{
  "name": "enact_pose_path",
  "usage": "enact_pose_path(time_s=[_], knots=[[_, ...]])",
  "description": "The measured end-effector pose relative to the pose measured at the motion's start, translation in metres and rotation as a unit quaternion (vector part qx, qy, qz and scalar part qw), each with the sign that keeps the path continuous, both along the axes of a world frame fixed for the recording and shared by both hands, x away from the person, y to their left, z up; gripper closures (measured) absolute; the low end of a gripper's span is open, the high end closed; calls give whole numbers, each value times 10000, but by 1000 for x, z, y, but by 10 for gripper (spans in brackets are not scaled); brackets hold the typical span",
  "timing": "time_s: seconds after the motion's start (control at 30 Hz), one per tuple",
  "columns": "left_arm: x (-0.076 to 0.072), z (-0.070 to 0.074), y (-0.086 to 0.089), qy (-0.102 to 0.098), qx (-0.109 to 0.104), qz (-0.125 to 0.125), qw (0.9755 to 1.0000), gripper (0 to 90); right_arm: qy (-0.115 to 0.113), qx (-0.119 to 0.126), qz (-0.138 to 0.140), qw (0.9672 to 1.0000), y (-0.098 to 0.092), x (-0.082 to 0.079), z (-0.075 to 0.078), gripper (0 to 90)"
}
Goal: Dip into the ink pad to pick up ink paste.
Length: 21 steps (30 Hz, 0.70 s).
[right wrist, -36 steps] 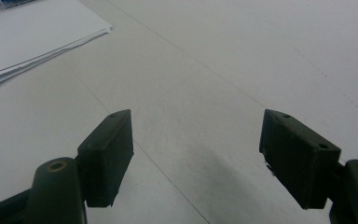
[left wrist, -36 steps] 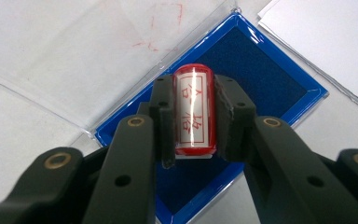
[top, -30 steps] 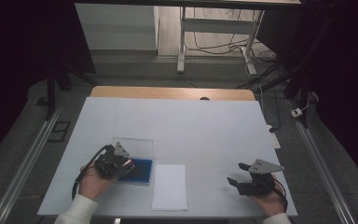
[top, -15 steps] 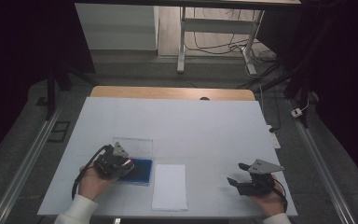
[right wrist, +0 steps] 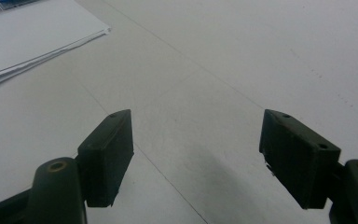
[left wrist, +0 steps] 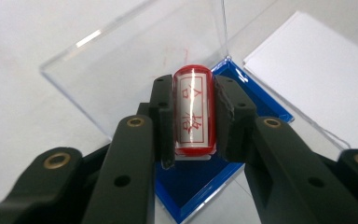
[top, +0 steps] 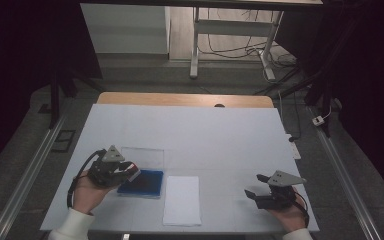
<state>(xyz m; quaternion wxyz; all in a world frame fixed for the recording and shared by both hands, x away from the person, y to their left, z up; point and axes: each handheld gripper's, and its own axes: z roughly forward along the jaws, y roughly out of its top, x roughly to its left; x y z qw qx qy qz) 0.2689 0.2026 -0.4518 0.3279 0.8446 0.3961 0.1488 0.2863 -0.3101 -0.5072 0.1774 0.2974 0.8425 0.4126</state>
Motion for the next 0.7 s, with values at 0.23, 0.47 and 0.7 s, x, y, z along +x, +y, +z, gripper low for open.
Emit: enact_pose_path(time_s=[0.23, 0.47, 0.7], knots=[[-3, 6, 3, -83, -195, -51, 9998, 706, 4, -16, 21, 10000, 1, 0, -1, 258], [-1, 0, -12, -17, -147, -244, 9996, 705, -9, -17, 41, 10000, 1, 0, -1, 258], [4, -9, -22, 96, -72, -358, 9993, 705, -9, -48, 36, 10000, 1, 0, -1, 259]])
